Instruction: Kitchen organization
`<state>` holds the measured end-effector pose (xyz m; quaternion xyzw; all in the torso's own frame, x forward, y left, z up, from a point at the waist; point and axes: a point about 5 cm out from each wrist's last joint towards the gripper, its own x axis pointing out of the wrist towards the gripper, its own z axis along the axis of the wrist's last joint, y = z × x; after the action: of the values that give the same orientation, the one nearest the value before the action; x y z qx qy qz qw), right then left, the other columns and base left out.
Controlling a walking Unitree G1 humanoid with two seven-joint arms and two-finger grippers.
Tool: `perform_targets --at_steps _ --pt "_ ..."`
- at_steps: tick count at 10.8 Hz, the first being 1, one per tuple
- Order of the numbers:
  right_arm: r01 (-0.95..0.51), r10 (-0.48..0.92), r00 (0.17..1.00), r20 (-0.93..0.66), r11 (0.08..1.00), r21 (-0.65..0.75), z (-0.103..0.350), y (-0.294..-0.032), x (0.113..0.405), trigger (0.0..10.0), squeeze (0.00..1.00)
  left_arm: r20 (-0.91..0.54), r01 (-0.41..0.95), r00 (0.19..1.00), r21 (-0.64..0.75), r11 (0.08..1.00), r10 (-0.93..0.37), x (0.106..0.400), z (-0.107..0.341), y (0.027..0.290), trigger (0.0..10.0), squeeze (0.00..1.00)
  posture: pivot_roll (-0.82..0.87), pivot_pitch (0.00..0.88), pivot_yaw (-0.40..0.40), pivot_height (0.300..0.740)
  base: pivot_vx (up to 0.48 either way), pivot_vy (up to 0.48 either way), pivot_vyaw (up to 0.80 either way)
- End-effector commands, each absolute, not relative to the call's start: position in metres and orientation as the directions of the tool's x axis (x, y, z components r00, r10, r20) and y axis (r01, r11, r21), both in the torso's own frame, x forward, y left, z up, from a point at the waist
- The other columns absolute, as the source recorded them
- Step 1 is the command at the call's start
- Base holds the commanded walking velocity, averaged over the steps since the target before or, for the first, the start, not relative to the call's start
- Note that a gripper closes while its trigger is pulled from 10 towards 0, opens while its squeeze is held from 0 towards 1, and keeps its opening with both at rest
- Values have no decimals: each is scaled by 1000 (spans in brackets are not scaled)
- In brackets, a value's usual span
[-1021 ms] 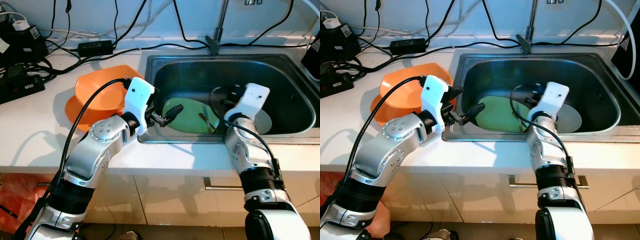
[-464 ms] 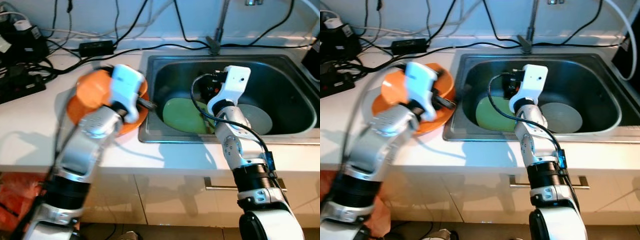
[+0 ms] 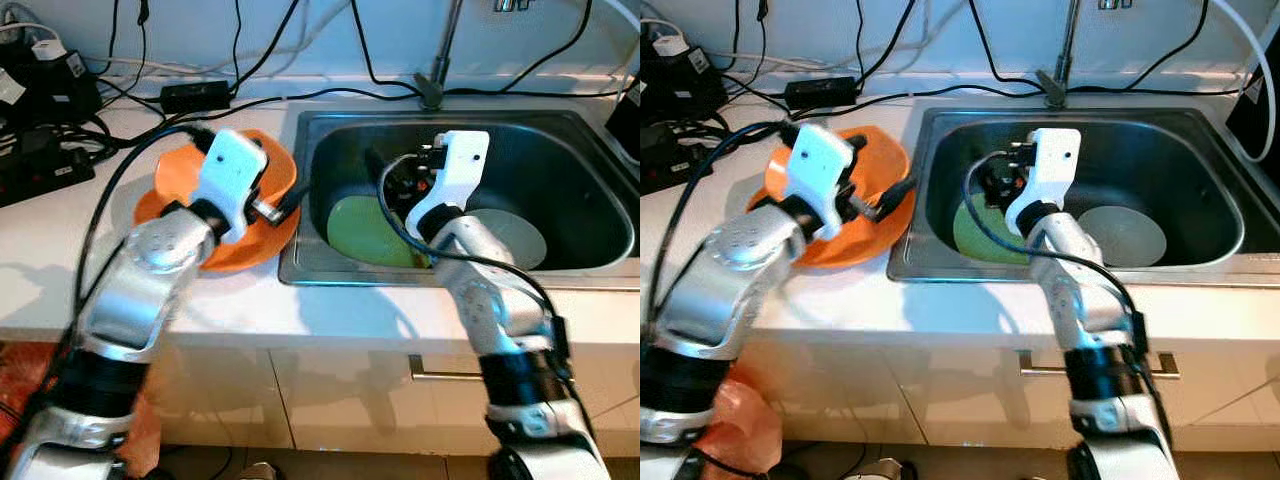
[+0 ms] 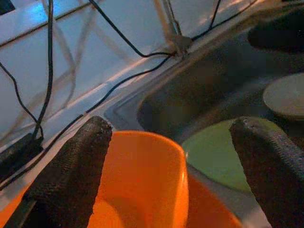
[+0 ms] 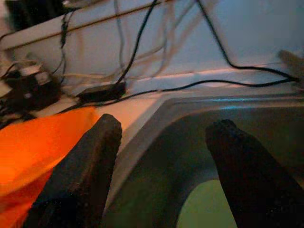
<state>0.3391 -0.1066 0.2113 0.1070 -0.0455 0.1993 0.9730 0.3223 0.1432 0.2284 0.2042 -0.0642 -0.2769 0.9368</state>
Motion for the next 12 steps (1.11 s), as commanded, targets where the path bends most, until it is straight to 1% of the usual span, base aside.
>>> perform_targets --at_steps 1,2,4,5,7,8,9,10,11,12 --pt "-436 418 899 129 880 189 214 -104 334 10000 0 -20 514 823 455 728 -568 322 227 148 10000 702 126 48 53 740 0 0 0" --pt "-451 436 892 115 874 184 213 -104 331 10000 0 -42 526 807 506 684 -589 321 228 151 10000 0 129 49 52 740 0 0 0" --pt "-469 459 883 95 865 178 212 -104 327 10000 0 -81 552 783 546 630 -616 318 227 155 10000 0 133 54 49 740 0 0 0" --pt "-469 461 883 85 865 178 211 -105 325 10000 0 -109 562 775 571 599 -623 316 224 162 10000 0 136 58 46 740 0 0 0" --pt "-467 463 884 63 867 173 209 -107 324 10000 0 -179 571 773 614 545 -608 313 219 189 10000 0 142 61 43 740 0 0 0" --pt "-471 468 882 60 865 174 209 -107 324 10000 0 -194 573 772 625 531 -605 313 217 193 10000 0 140 63 45 740 0 0 0" --pt "-488 485 872 61 855 175 210 -105 322 10000 0 -193 564 783 622 543 -591 318 216 197 10000 0 140 63 45 740 0 0 0" --pt "-550 551 833 57 813 188 210 -101 316 10000 0 -177 544 797 624 561 -577 324 218 201 10000 0 137 64 48 740 0 0 0" --pt "-623 629 777 30 762 174 208 -99 306 10000 0 -175 535 800 641 550 -574 329 219 203 10000 0 132 63 49 740 0 0 0" --pt "-664 674 739 -8 729 165 204 -101 299 10000 0 -180 536 795 656 532 -579 332 219 203 10000 0 125 61 50 740 0 0 0"
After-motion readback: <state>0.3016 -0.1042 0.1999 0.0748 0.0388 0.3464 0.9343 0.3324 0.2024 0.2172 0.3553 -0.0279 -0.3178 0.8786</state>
